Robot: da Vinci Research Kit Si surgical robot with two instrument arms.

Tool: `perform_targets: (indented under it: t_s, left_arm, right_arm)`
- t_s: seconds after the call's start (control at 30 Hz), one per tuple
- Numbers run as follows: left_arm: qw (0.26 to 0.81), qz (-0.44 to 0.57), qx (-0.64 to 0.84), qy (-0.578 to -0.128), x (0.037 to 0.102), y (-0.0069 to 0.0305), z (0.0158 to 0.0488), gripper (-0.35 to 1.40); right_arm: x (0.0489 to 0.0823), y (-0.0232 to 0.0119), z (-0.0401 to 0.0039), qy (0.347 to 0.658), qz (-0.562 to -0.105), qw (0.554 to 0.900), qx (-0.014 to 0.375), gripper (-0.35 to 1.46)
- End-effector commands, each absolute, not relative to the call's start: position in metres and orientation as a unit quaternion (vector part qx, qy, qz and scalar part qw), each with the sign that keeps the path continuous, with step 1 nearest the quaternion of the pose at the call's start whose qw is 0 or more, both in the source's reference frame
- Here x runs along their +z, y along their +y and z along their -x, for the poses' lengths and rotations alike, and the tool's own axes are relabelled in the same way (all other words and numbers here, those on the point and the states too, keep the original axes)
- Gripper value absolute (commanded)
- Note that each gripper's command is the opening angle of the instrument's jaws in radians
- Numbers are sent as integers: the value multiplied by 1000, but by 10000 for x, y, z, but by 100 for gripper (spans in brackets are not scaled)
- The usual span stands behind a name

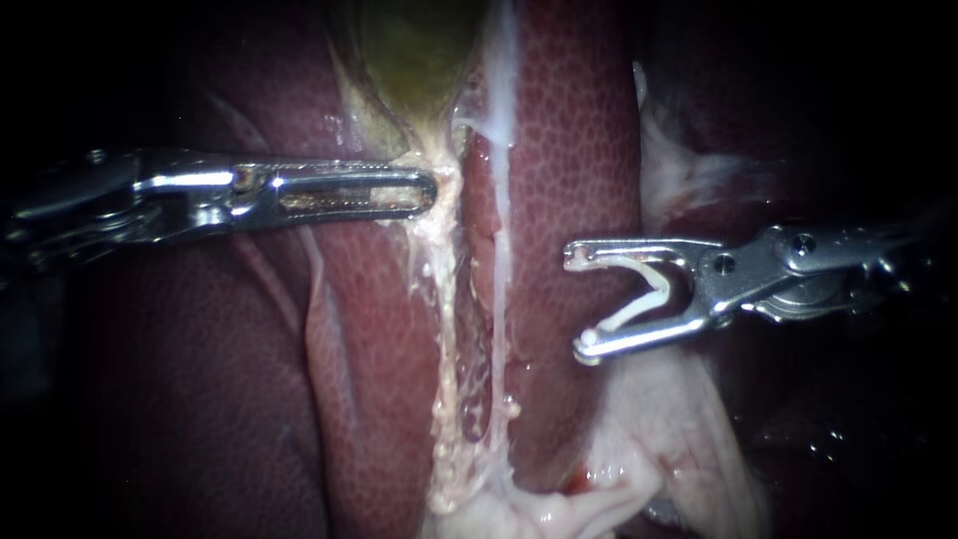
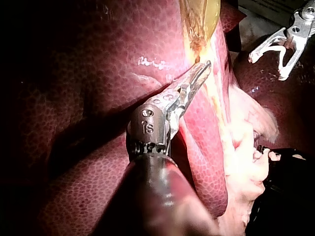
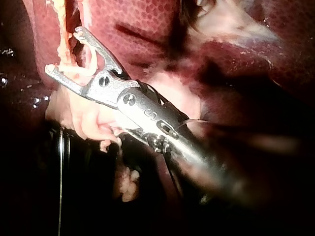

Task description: Clipping first clip left tube

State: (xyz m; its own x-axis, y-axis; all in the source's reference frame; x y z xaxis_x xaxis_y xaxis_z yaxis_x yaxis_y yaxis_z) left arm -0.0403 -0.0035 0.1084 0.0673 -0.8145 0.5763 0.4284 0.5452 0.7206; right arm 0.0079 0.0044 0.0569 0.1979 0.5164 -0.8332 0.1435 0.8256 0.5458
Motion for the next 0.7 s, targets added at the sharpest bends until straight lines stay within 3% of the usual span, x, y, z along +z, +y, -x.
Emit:
perform_targets:
  t_s: [0.03,0.37,0.7]
  left_arm:
    - [707,-185,-440,-523,1084,-36,403,-35]
    - [706,-187,-440,-522,1072,-35,397,-35]
    - [699,-189,-454,-519,1029,-12,359,-35]
  right_arm:
    - [569,44,-79,620,-266,727,128,60]
    - [569,43,-79,620,-266,727,128,60]
    - [568,43,-80,620,-266,727,128,60]
